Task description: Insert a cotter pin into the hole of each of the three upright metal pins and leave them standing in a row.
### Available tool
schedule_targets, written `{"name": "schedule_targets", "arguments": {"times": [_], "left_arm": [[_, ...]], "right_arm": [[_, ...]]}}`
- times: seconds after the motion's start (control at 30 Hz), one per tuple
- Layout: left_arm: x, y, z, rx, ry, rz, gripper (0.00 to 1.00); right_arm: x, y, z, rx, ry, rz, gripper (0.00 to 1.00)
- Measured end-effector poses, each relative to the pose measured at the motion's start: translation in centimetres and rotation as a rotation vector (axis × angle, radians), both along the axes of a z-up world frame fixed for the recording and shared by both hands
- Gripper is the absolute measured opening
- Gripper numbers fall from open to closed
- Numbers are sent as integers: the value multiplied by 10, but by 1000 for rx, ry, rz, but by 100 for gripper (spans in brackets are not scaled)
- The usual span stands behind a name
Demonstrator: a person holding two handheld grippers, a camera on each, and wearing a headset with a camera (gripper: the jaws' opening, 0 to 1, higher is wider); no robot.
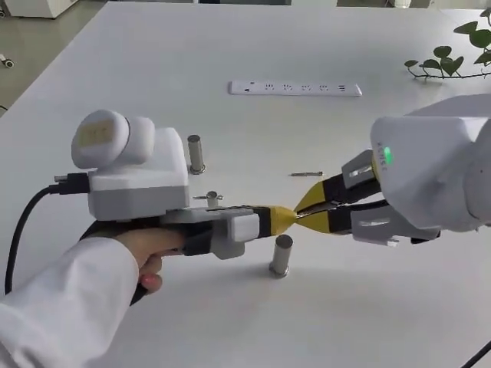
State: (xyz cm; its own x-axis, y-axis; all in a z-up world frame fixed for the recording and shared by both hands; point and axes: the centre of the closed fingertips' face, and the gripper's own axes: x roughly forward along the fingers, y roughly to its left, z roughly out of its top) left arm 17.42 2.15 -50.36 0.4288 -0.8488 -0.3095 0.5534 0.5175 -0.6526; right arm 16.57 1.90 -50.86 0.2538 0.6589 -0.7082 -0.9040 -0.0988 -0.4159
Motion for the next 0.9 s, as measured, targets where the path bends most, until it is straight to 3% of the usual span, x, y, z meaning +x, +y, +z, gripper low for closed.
{"name": "schedule_targets", "arguments": {"times": [0.07, 0.17, 0.27, 0.3, 0.33, 0.43, 0.57, 0.63, 0.7, 0.8, 0.9], "left_arm": [[0, 2, 0, 10, -4, -2, 0], [-4, 8, -7, 106, -57, -43, 0], [-6, 10, -5, 152, -137, -75, 0], [-7, 11, -3, 172, -187, -98, 0], [-8, 11, -1, 181, -219, -110, 0], [-15, 6, 11, 190, -354, -190, 0], [-23, 2, 19, 213, -479, -278, 0], [-23, 2, 17, 239, -500, -285, 0], [-29, 0, 15, 257, -524, -334, 0], [-35, -5, 13, 285, -585, -392, 0], [-37, -8, 13, 279, -584, -400, 0]], "right_arm": [[2, -3, 0, 12, -4, -20, 18], [3, -12, -6, -6, 40, -55, 21], [-3, -16, -12, 42, 155, -116, 20], [-5, -16, -13, 64, 186, -125, 20], [-6, -15, -14, 100, 251, -146, 20], [-9, -12, -11, 178, 341, -180, 19], [-10, -9, -8, 242, 410, -200, 13], [-12, -7, -7, 246, 404, -191, 8], [-17, -6, -9, 237, 416, -188, 4], [-22, -2, -10, 237, 429, -176, 5], [-30, 1, -12, 234, 451, -153, 4]]}}
